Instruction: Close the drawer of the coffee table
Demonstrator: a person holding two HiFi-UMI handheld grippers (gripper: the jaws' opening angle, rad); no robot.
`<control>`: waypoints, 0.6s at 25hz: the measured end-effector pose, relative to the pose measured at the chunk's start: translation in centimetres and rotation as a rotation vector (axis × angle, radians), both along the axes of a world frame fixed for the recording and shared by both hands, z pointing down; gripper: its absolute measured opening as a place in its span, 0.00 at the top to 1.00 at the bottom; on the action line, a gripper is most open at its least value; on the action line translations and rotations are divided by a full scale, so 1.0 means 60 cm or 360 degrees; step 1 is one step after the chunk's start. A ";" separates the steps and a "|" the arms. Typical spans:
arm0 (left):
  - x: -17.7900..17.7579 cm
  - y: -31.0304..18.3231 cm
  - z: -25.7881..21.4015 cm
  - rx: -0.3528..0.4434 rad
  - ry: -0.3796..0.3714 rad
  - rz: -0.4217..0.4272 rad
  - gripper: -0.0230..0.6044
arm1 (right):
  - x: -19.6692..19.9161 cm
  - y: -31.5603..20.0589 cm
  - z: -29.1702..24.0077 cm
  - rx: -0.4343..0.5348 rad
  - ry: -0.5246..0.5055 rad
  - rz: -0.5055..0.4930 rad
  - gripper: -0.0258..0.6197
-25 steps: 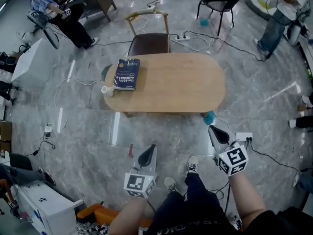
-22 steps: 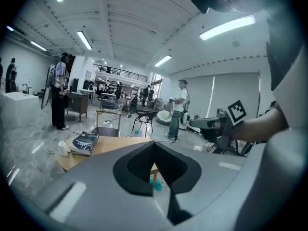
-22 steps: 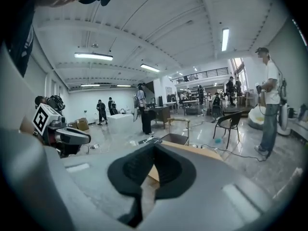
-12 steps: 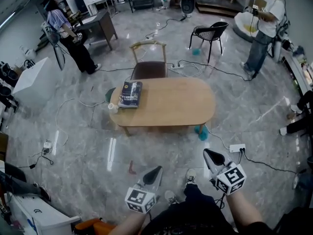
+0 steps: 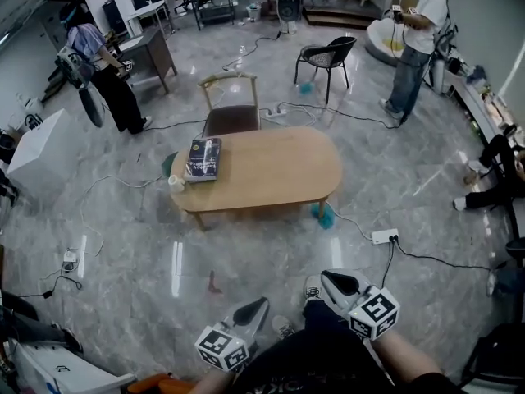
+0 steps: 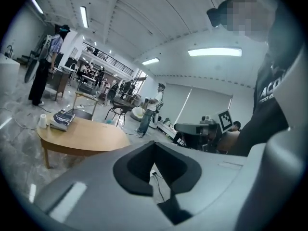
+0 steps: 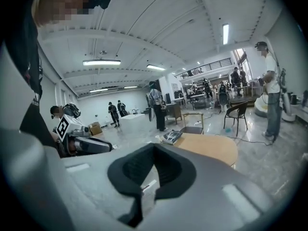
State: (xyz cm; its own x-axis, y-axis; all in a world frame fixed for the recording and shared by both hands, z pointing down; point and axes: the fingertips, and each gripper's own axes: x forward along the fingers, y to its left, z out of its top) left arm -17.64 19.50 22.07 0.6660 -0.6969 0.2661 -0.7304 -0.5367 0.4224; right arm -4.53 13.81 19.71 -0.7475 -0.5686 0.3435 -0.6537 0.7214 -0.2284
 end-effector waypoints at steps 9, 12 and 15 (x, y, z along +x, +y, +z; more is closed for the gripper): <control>0.053 0.039 -0.037 0.0049 0.0055 0.0192 0.96 | -0.053 0.108 -0.005 -0.0107 -0.0082 -0.0169 0.96; 0.058 0.046 -0.037 0.0055 0.0036 0.0229 0.96 | -0.059 0.120 -0.002 -0.0104 -0.0076 -0.0193 0.96; 0.051 0.041 -0.038 0.0063 0.0043 0.0214 0.96 | -0.060 0.121 -0.004 -0.0100 -0.0092 -0.0178 0.96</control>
